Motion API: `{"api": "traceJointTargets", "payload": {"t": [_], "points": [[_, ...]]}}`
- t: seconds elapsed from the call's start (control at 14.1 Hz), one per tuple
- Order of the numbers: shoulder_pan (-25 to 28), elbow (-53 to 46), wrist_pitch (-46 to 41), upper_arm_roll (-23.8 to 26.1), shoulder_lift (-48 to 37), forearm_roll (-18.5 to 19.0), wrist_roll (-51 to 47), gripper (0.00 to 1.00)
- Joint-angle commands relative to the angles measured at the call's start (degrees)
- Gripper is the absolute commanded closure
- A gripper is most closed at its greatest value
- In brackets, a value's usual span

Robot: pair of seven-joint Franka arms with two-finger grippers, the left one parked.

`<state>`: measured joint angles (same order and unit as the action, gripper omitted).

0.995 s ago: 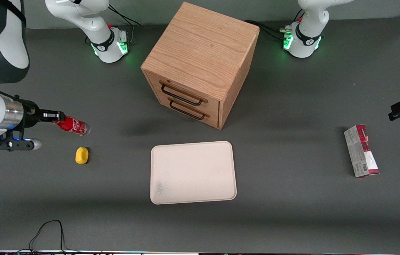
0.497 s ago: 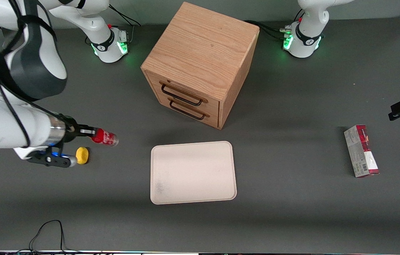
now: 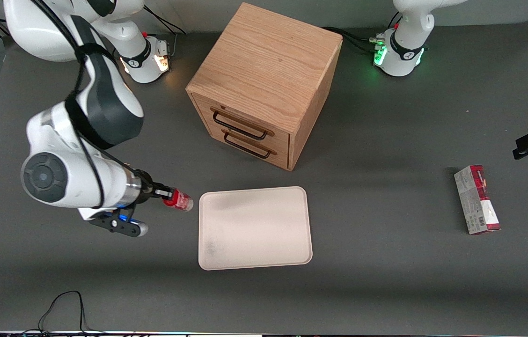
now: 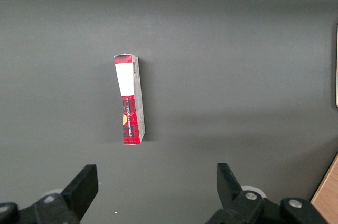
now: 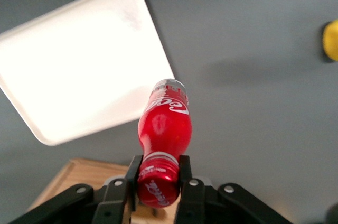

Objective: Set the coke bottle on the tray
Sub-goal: 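Lower the bottle upright onto the tray's corner with the right gripper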

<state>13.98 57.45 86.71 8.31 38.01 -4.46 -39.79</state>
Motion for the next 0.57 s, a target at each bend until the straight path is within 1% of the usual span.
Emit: {"api": "traceJointTargets", "payload": {"t": [0.0,0.36,0.5], "points": [[0.34,-3.31,4.67,-0.23,3.91,-0.46,-3.97,1.0],[0.34,-3.31,15.4,-0.84,8.48,-0.37,-8.72,1.0],[0.34,-4.1,17.26,-0.84,10.24,0.07,-10.3,1.0]]}}
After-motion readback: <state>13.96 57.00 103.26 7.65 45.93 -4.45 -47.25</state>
